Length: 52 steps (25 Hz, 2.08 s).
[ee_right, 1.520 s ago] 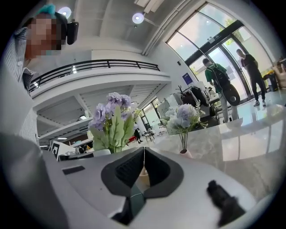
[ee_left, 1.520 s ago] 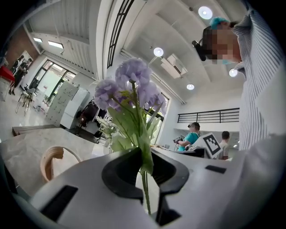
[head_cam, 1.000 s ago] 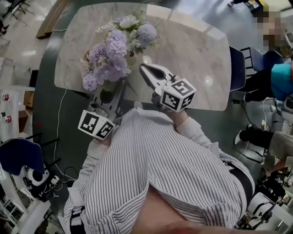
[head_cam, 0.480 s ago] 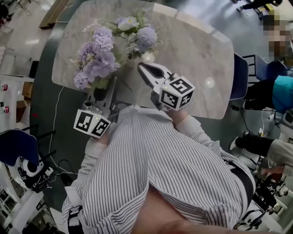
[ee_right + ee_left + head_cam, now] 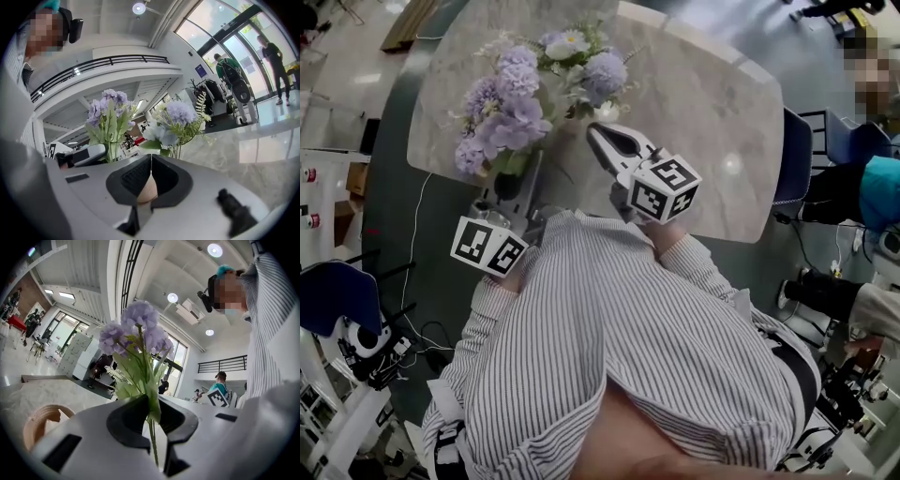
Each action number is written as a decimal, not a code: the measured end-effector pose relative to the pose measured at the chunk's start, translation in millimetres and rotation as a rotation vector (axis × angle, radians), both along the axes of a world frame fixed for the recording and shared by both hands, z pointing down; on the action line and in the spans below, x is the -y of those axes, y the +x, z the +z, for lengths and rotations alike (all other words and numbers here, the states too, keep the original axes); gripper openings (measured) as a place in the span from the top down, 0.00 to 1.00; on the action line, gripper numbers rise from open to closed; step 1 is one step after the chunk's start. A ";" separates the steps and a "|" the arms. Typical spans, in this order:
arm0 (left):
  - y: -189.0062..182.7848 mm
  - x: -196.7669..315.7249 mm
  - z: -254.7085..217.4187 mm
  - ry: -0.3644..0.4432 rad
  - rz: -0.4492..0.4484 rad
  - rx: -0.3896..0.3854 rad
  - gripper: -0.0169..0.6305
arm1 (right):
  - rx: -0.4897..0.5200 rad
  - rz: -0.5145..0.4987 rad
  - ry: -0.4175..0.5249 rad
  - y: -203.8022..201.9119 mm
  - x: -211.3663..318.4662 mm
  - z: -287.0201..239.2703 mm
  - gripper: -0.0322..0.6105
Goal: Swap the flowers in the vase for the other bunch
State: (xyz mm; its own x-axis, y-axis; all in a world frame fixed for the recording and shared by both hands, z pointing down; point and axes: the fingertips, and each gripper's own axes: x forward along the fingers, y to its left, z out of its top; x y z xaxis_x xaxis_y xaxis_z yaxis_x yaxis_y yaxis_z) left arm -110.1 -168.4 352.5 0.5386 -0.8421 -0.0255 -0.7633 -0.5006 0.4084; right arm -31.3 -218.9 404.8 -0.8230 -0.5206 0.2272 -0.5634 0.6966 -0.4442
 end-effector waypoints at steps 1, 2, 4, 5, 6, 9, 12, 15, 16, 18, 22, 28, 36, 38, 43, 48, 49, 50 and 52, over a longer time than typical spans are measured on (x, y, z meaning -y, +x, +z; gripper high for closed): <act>-0.9 0.3 -0.7 0.001 0.006 0.004 0.90 | 0.000 0.012 0.004 0.2 1.2 -0.8 0.92; -2.3 0.6 -1.1 0.001 0.010 0.007 0.90 | 0.000 0.023 0.007 0.1 2.4 -1.4 0.92; -5.5 0.2 -0.4 -0.001 0.017 0.008 0.90 | -0.002 0.042 0.007 -0.9 3.7 -0.3 0.92; -6.7 0.1 0.8 -0.004 0.019 0.007 0.90 | -0.004 0.051 0.005 -0.9 3.9 1.1 0.92; -7.1 0.1 2.0 -0.009 0.021 0.006 0.90 | -0.005 0.060 0.002 0.3 4.1 2.4 0.92; -4.7 1.1 3.8 -0.023 0.026 0.002 0.90 | -0.007 0.094 -0.006 7.7 6.6 3.6 0.92; -9.5 3.0 4.5 -0.025 0.020 0.009 0.90 | -0.010 0.113 -0.008 8.4 10.0 5.4 0.92; -16.0 4.8 5.3 -0.024 0.008 0.014 0.90 | -0.011 0.128 -0.013 7.8 12.5 9.2 0.92; -16.6 4.8 5.7 -0.027 0.007 0.012 0.90 | -0.011 0.134 -0.015 8.5 12.8 10.3 0.92; -16.7 4.3 7.3 -0.037 0.014 0.008 0.90 | -0.007 0.146 -0.018 9.8 13.3 11.6 0.92; -18.2 4.9 9.7 -0.055 0.020 -0.003 0.90 | -0.001 0.160 -0.013 10.1 11.4 10.8 0.92; -19.1 3.4 14.5 -0.074 0.024 -0.011 0.90 | -0.011 0.172 -0.036 8.3 13.6 18.3 0.81; -30.7 2.0 31.2 -0.105 -0.001 -0.022 0.90 | -0.040 0.174 -0.055 -1.4 30.9 45.1 0.75; -33.1 1.8 34.7 -0.114 -0.011 -0.023 0.90 | -0.046 0.168 -0.064 -3.7 35.9 52.2 0.75; -35.3 3.4 43.5 -0.134 -0.024 -0.032 0.90 | -0.052 0.159 -0.055 -7.7 47.2 62.9 0.75; -34.2 5.4 51.6 -0.155 -0.017 -0.046 0.90 | -0.064 0.128 -0.042 -16.3 52.3 74.1 0.71; -34.1 6.1 52.7 -0.157 -0.016 -0.047 0.90 | -0.063 0.127 -0.043 -17.1 53.9 75.9 0.71; -34.0 6.5 53.9 -0.160 -0.017 -0.049 0.90 | -0.061 0.127 -0.043 -17.5 55.3 77.1 0.71; -34.0 6.3 56.5 -0.169 -0.019 -0.054 0.90 | -0.059 0.130 -0.040 -17.6 57.9 79.1 0.71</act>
State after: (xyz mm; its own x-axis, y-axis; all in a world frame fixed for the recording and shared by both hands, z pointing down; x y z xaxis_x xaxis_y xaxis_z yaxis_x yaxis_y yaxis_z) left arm -144.1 -174.7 409.0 0.5244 -0.8468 0.0888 -0.7466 -0.4072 0.5261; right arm -49.0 -276.8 483.9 -0.7336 -0.6115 0.2965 -0.6739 0.5983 -0.4335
